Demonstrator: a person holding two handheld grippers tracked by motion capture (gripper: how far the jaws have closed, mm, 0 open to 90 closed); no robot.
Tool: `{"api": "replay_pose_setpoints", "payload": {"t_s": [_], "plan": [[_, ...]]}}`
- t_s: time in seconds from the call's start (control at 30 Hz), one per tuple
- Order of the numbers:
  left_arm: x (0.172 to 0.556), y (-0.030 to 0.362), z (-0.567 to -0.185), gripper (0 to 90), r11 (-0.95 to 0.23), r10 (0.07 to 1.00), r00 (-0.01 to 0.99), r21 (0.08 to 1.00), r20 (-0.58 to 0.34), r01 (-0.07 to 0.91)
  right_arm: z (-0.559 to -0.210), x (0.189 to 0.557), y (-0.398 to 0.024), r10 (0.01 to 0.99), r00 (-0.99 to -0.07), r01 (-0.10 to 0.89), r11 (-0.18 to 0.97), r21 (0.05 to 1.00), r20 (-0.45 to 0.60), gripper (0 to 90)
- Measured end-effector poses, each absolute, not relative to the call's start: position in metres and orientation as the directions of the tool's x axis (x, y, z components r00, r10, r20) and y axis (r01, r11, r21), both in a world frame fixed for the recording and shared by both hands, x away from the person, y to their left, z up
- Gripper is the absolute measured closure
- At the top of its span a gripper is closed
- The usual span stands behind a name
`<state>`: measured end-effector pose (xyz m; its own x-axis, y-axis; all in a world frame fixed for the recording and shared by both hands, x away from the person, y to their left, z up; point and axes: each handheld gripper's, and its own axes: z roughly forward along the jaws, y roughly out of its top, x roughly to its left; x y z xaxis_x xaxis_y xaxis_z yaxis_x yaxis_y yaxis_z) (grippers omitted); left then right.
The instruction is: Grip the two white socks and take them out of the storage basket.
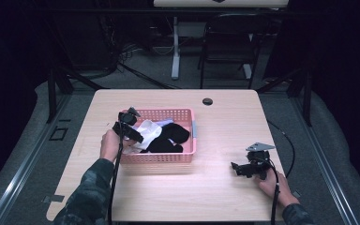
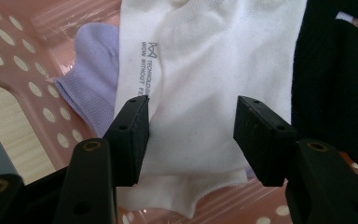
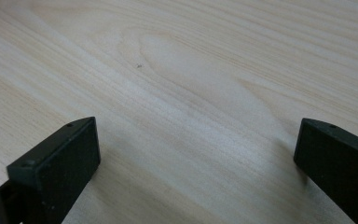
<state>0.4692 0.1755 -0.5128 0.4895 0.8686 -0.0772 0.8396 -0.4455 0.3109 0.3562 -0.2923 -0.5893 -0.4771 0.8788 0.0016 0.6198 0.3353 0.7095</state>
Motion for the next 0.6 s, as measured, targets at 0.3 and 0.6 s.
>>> {"api": "replay_pose_setpoints", "payload": {"t_s": [0.3, 0.6], "plan": [[0.4744, 0.1781, -0.516, 48.4, -0.431, 0.885, 0.463, 0.293, -0.046, 0.853, -0.5893, 0.3562, -0.2923, 0.879, -0.477, 0.62, 0.335, 0.71, 0.002, 0.0], [0.4728, 0.1752, -0.5147, 77.7, -0.478, 0.858, 0.511, 0.286, -0.051, 0.831, -0.5897, 0.3563, -0.2923, 0.878, -0.479, 0.617, 0.333, 0.713, 0.004, 0.0]]}}
